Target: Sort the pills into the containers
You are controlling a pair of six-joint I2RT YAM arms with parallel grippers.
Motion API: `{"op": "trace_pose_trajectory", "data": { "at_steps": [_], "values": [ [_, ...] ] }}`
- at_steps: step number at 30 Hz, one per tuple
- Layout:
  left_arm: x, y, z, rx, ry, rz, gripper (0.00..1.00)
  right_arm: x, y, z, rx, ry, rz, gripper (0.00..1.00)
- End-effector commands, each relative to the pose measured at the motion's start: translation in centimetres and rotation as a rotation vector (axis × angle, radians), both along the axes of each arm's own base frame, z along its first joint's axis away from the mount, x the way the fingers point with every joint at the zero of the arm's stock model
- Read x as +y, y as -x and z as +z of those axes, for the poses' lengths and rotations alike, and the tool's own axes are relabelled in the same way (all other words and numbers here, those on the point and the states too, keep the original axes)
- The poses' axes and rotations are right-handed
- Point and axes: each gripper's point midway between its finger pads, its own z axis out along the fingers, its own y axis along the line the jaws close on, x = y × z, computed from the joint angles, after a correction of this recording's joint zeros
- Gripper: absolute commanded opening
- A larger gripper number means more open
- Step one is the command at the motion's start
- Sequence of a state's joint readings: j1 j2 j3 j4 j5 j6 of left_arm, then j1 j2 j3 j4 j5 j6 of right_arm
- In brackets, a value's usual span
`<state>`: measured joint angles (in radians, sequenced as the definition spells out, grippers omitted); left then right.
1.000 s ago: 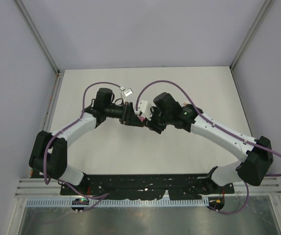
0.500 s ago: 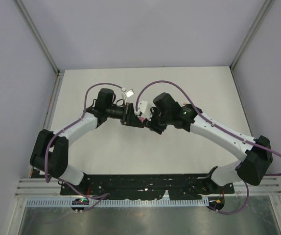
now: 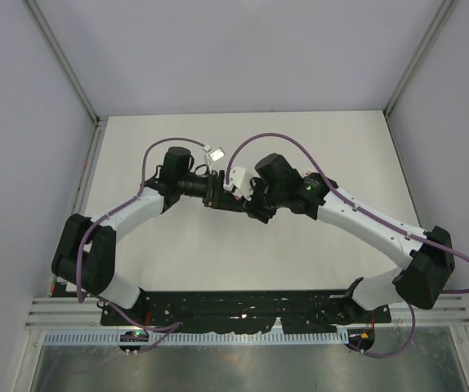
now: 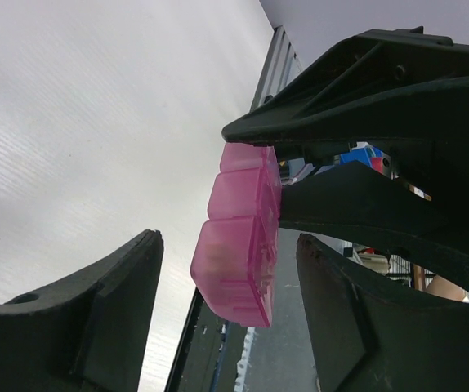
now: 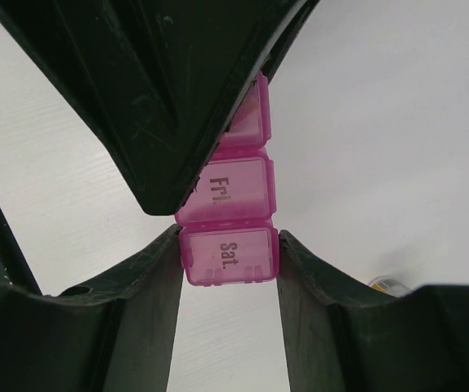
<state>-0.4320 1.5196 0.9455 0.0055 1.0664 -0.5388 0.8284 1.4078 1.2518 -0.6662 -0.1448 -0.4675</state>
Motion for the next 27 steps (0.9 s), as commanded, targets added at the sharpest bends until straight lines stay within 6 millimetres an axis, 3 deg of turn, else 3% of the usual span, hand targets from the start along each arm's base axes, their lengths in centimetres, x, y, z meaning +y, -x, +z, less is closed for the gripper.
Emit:
{"op": "trace_pose_trajectory", "data": {
  "at_steps": [1,15,17,20,23,27],
  "values": [
    [-0.48,-0.29,0.67,-0.016,0.032,-0.015,0.66,1.48,-0.64,2.89,-0.047,-0.086,0.01,0.11],
    [-0.93,-0.16,0.61,0.008,0.049,-0.033,0.3,1.54,-0.61,2.89,-0.043,-0.088,0.01,0.11],
    [-0.96,-0.06,0.56,0.007,0.052,-0.036,0.21,1.49,-0.56,2.73,-0.039,-0.084,0.01,0.12],
    [-0.96,0.0,0.54,0.014,0.053,-0.036,0.0,1.51,-0.62,2.95,-0.046,-0.088,0.01,0.14],
    [-0.97,-0.01,0.35,0.014,0.056,-0.033,0.0,1.49,-0.63,3.1,-0.049,-0.093,0.007,0.19],
    [-0.99,0.12,0.58,0.012,0.074,-0.03,0.0,1.34,-0.66,3.07,-0.048,-0.092,-0.006,0.34]
  ]
}}
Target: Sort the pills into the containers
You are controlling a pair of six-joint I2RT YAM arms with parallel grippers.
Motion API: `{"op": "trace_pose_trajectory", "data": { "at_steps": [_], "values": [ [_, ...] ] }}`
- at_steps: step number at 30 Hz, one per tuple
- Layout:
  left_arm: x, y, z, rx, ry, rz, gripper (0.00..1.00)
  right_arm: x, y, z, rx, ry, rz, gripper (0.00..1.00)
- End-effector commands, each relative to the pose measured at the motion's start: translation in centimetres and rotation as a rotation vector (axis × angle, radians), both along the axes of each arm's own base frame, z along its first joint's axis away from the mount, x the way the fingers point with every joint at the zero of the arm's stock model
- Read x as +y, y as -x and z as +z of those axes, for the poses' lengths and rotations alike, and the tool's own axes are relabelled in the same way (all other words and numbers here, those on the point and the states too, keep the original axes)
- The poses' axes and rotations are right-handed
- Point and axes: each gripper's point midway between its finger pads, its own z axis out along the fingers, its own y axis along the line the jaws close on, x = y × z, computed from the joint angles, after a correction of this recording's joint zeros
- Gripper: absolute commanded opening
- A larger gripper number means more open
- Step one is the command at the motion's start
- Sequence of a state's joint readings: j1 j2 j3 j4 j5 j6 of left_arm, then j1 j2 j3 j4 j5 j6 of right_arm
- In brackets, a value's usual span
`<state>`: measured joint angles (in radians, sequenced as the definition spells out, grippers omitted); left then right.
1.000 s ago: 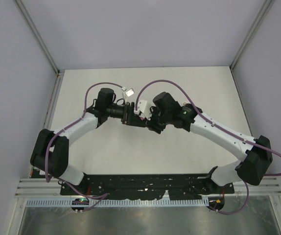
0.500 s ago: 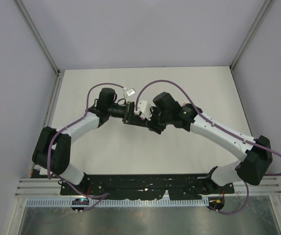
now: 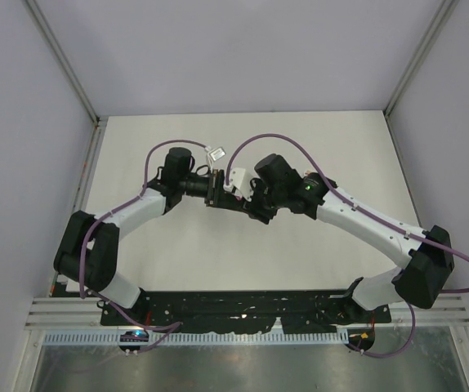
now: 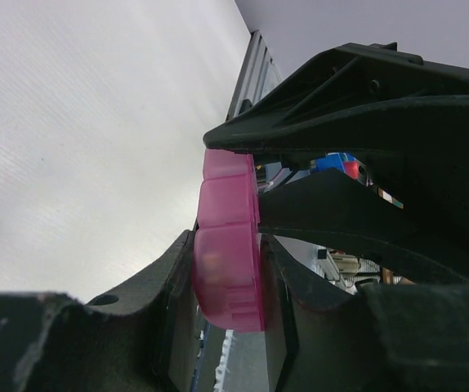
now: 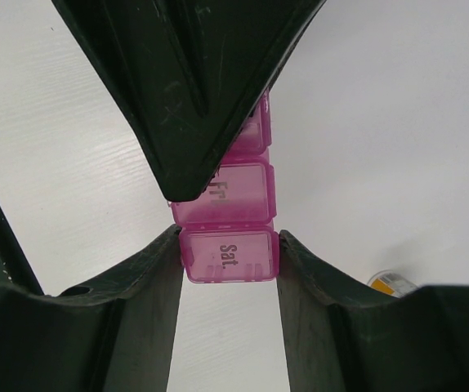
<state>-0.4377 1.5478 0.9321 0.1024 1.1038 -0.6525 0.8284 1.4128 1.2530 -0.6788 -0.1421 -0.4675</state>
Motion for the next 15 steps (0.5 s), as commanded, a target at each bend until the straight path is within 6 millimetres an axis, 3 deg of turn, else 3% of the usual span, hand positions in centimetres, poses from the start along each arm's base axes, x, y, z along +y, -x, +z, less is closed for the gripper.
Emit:
{"op": "trace_pose_trajectory", "data": {
  "at_steps": [1,6,10,15],
  "values": [
    [-0.34,0.07,0.29,-0.058,0.038,-0.019,0.0,1.55,-0.79,3.52,-0.061,-0.109,-0.005,0.39],
    [-0.29,0.21,0.63,-0.063,0.051,-0.023,0.0,1.53,-0.51,3.36,-0.052,-0.111,0.002,0.59],
    [-0.25,0.39,0.81,-0.066,0.057,-0.027,0.0,1.54,-0.3,3.52,-0.05,-0.119,0.009,0.68],
    [-0.09,0.31,0.94,-0.071,0.063,-0.023,0.0,1.56,0.19,3.64,-0.036,-0.126,0.024,0.71]
  ]
}}
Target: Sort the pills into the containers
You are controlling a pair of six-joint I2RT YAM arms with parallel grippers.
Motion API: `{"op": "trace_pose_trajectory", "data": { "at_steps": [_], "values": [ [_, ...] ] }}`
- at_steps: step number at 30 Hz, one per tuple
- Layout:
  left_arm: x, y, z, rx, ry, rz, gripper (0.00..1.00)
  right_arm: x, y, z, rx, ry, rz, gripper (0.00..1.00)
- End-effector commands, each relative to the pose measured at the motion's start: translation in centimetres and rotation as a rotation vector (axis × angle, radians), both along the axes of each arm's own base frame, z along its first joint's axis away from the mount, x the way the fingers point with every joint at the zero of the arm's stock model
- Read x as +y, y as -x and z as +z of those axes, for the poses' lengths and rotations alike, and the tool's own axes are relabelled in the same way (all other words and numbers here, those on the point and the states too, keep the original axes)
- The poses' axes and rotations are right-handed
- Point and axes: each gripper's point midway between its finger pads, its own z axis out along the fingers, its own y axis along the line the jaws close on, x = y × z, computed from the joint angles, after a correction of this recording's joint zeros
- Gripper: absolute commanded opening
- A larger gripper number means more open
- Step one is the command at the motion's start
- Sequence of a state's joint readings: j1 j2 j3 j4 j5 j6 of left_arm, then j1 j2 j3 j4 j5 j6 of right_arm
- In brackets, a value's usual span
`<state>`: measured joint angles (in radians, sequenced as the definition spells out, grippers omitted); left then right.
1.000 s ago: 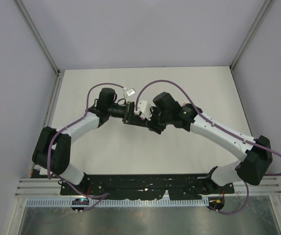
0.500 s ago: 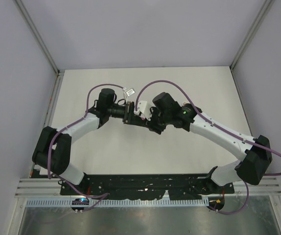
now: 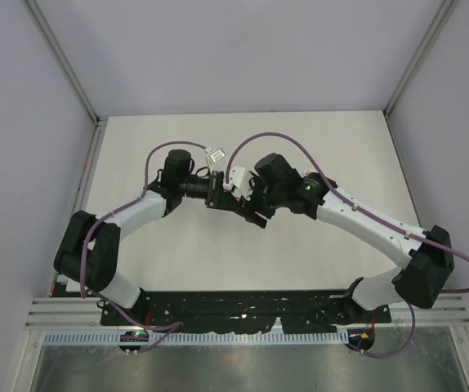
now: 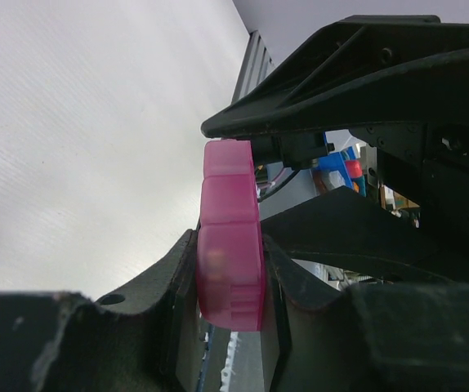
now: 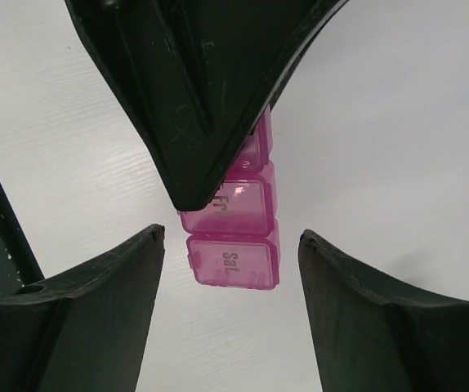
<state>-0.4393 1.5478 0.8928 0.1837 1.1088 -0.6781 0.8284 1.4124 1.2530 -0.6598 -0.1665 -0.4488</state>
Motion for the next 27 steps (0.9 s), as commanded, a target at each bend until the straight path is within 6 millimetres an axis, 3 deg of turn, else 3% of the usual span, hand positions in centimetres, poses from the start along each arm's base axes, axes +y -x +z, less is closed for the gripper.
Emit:
{"op": "trace_pose_trajectory", "data": {
  "at_steps": [1,6,12,20,27],
  "values": [
    [0.1,0.1,1.2,-0.054,0.044,-0.023,0.0,1.0,0.3,3.4,-0.044,-0.095,0.028,0.72],
    [0.6,-0.3,1.8,-0.054,0.064,-0.007,0.0,0.8,1.2,3.6,-0.028,-0.108,0.056,0.77],
    [1.1,-0.4,2.5,-0.069,0.082,-0.007,0.0,0.6,1.6,6.4,-0.029,-0.191,0.069,0.79],
    [1.2,0.2,2.8,-0.082,0.098,-0.04,0.0,-0.8,0.2,10.2,0.058,-0.346,0.038,0.79],
    [1.3,0.7,3.5,-0.101,0.117,-0.063,0.0,-1.2,-1.2,9.2,0.191,-0.4,0.018,0.78]
  ]
}}
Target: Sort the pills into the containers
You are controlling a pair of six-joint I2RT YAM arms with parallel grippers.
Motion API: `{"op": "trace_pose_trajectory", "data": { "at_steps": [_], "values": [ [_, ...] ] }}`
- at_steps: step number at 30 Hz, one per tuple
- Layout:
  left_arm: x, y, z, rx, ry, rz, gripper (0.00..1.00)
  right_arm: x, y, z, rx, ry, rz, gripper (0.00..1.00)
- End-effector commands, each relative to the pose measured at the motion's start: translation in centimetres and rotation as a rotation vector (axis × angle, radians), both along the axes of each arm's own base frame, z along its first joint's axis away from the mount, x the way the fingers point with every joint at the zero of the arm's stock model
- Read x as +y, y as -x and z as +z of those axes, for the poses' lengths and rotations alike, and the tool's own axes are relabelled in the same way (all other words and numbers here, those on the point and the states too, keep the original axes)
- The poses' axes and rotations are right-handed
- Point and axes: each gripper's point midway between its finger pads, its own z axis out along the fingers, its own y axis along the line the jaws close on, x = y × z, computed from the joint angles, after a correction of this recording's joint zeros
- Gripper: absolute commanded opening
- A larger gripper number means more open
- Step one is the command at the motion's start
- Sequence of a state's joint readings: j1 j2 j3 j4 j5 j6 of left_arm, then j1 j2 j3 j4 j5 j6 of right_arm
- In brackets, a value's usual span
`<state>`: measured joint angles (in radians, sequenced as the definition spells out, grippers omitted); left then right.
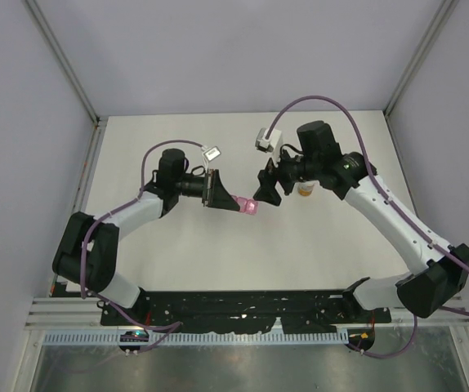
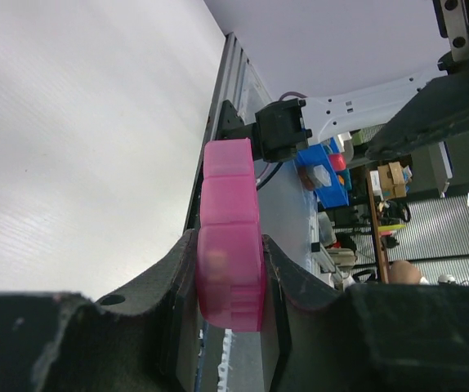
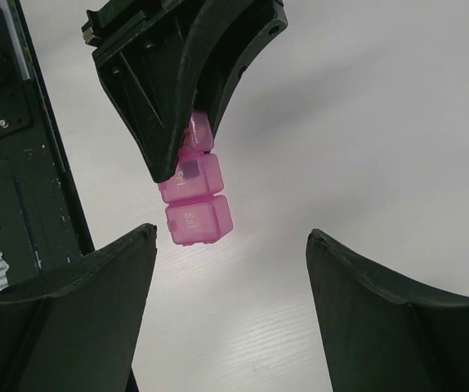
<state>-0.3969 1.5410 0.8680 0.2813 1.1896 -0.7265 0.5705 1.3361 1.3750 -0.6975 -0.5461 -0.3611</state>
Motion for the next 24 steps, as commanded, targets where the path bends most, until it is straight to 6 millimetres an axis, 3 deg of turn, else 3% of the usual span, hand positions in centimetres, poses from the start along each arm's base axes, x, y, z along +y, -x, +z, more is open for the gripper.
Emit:
{"op": "trace_pose_trajectory", "data": {
  "at_steps": [1,8,16,24],
  "values": [
    [0.3,0.9,2.4,-0.089,0.058,-0.04,0.0,1.0,0.5,0.5,0.092,-0.077,0.062,0.78],
    [0.5,1.4,3.0,-0.105,0.068,-0.047,0.0,2.0,1.0,-2.4,0.189,-0.089,0.125,0.77],
    [0.4,1.4,3.2,-0.108,0.078,-0.053,0.0,2.8,1.8,-4.2,0.275,-0.106,0.184,0.75],
    [0.2,1.6,3.2,-0.105,0.082,-0.056,0.0,3.5,2.4,-5.4,0.357,-0.123,0.234,0.58]
  ]
}}
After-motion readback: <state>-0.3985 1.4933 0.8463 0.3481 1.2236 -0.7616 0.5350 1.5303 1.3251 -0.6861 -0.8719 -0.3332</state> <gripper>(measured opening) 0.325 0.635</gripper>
